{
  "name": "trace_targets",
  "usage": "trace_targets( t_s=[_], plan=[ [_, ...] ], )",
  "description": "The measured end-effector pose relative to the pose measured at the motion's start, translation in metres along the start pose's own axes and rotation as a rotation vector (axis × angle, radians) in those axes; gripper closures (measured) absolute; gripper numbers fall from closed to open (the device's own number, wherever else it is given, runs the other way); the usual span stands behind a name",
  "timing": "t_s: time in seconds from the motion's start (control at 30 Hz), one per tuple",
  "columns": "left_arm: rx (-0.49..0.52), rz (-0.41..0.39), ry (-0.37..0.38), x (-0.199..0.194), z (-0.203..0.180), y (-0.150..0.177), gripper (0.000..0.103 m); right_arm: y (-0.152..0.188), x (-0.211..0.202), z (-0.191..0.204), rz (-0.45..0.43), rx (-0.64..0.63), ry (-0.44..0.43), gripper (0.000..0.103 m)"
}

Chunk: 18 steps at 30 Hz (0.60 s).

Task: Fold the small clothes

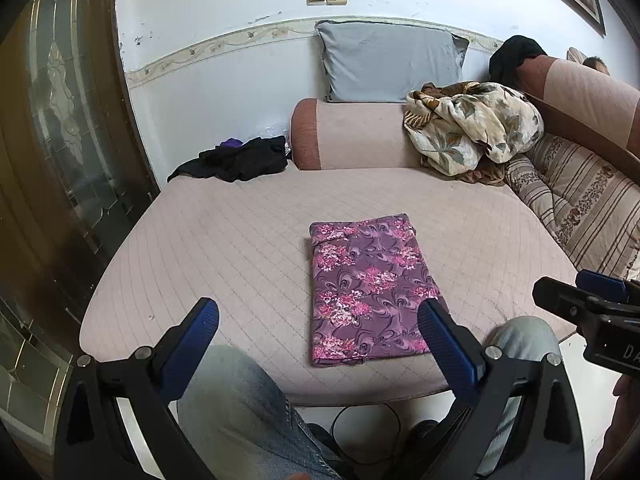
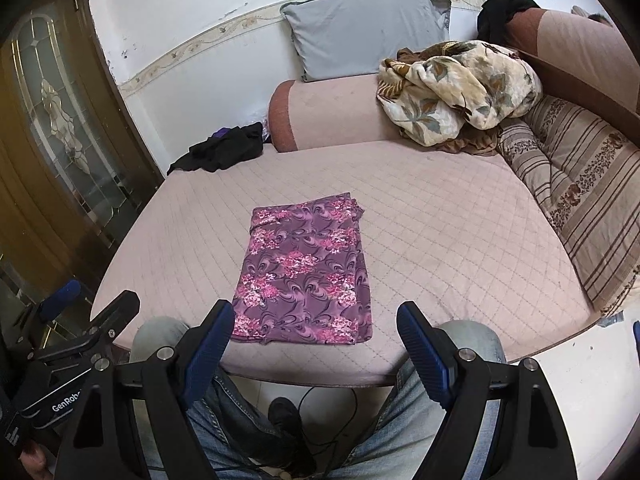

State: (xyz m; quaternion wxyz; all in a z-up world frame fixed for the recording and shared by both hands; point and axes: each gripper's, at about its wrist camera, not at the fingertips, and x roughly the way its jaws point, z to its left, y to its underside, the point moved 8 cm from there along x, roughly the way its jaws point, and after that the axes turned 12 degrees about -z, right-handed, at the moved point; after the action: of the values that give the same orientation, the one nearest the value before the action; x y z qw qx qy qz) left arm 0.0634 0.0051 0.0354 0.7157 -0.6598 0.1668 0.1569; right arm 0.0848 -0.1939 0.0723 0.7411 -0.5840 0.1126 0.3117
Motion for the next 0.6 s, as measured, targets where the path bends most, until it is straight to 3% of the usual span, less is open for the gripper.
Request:
trace_targets(
  t_s=[0.6],
  plan=[
    [-0.021,0.088,-0.004,0.043,0.003,0.009,0.004,-0.009,0.034,-0.004,0.041,-0.004,0.007,0.015]
  ],
)
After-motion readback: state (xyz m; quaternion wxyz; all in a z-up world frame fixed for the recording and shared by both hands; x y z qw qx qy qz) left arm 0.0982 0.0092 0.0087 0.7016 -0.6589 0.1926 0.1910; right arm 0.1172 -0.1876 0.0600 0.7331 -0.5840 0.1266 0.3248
